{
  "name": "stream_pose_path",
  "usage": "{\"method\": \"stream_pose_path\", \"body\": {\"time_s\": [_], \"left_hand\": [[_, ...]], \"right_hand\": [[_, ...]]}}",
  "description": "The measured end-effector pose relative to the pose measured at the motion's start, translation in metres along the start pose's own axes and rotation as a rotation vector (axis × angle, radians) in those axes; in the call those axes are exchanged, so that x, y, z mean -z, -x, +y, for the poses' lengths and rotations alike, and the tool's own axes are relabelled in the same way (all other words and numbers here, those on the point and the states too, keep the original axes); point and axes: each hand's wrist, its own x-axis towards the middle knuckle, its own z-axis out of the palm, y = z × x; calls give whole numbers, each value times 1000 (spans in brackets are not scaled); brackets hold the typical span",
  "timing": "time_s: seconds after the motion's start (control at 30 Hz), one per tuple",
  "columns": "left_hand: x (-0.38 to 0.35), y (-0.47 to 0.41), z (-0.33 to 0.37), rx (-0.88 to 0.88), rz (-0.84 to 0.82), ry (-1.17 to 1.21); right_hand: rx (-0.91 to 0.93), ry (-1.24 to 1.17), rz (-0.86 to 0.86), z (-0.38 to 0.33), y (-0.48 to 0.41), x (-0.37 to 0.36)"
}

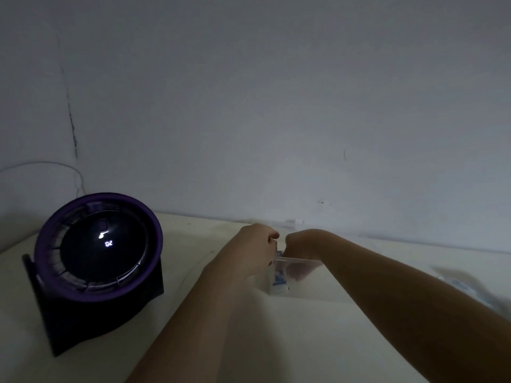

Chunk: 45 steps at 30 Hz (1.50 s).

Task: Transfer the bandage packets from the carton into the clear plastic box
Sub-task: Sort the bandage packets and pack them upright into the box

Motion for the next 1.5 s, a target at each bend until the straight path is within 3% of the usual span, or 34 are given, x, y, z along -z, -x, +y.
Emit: {"method": "stream_pose_path", "body": {"time_s": [0.37,0.43,0.6,0.7,1.03,1.2,1.37,1.5], "left_hand": [[-1,-3,-2,-7,2,-49],[-1,-4,-4,-6,5,-47],[1,-4,-11,-19,15,-50],[4,-4,-11,-24,25,-56],[-3,0,-3,-131,182,-246],[-19,16,12,-275,287,-368],[-37,43,47,-522,474,-380],[-82,62,78,-686,279,-308]], "right_hand": [[-54,-60,-127,0,9,7],[19,-3,-43,1,15,10],[415,248,392,21,46,17],[563,302,577,49,74,19],[684,486,636,140,119,21],[597,385,658,187,145,31],[356,388,520,249,165,36],[100,492,387,286,174,34]]}}
